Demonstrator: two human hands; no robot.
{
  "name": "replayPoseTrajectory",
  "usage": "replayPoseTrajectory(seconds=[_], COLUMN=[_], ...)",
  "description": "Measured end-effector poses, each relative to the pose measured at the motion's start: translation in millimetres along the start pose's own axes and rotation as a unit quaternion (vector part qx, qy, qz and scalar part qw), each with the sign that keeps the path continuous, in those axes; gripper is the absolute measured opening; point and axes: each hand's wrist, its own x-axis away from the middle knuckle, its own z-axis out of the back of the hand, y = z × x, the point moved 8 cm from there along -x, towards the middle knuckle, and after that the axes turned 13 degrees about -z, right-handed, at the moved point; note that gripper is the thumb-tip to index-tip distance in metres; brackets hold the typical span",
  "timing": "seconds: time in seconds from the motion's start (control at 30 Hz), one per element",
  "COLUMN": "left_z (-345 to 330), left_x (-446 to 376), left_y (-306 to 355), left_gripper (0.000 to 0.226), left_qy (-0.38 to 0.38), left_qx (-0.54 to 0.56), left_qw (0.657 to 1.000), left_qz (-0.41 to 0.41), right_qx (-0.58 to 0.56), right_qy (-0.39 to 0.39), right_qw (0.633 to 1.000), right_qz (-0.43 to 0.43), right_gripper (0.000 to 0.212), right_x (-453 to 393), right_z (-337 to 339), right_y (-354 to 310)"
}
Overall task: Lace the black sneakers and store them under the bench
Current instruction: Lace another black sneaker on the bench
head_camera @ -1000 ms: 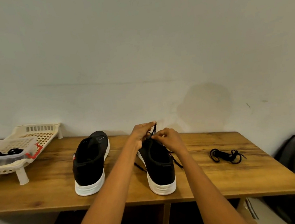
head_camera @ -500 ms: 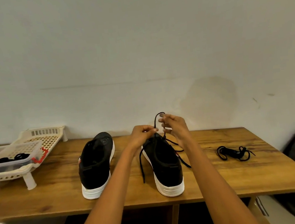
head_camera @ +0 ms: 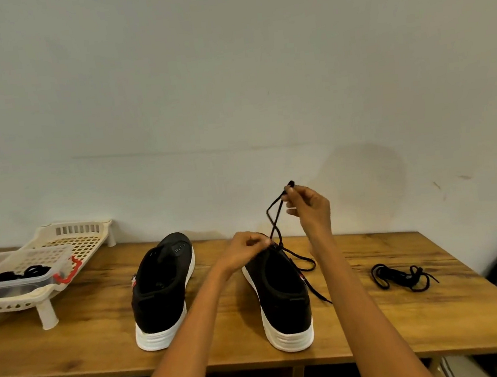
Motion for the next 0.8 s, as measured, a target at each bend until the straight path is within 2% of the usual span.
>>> replayPoseTrajectory(seconds=[0.07,0.17,0.23,0.3,0.33,0.4,0.47,0.53,0.6,0.67,0.7,0.8], left_z=[0,7,13,20,20,13,6,8,13,11,9,7], left_x=[-1,-4,-7,-12,-15,-20,-21,-19,-16,-13,-11,-7], left_y=[-4,-2,8,19,25,27,21,11,1,-11,-18,-18], left_gripper=[0.018,0.016,0.016,0.015,0.014,0.013,0.017,0.018,0.019,0.021,0.021,0.02], left_qy=[-0.012,0.047,0.125,0.199,0.209,0.18,0.151,0.17,0.16,0.073,0.032,-0.022], left_qx=[-0.031,-0.014,0.043,0.088,0.094,0.071,0.031,0.015,-0.061,-0.193,-0.219,-0.214], left_qw=[0.999,0.999,0.991,0.976,0.973,0.981,0.988,0.985,0.985,0.978,0.975,0.976], left_qz=[-0.001,0.0,-0.007,-0.021,-0.028,-0.03,-0.02,-0.011,0.002,0.011,0.011,-0.01], right_qx=[-0.025,-0.063,0.015,0.146,0.177,0.171,0.169,0.13,0.098,0.146,0.184,0.321], right_qy=[0.013,0.025,-0.011,-0.098,-0.139,-0.193,-0.202,-0.15,-0.039,0.054,0.066,0.014], right_qw=[1.0,0.997,0.997,0.978,0.966,0.957,0.956,0.97,0.983,0.974,0.964,0.916], right_qz=[0.0,-0.04,-0.081,-0.11,-0.123,-0.135,-0.126,-0.14,-0.151,-0.163,-0.182,-0.24], right_gripper=[0.011,0.012,0.012,0.021,0.023,0.021,0.018,0.016,0.011,0.01,0.012,0.02], right_x=[0,-1,-1,6,10,18,17,8,-3,-12,-15,-16], right_z=[4,13,12,0,-7,-18,-23,-12,14,39,46,49], right_y=[-2,12,27,47,56,64,64,67,76,91,101,129])
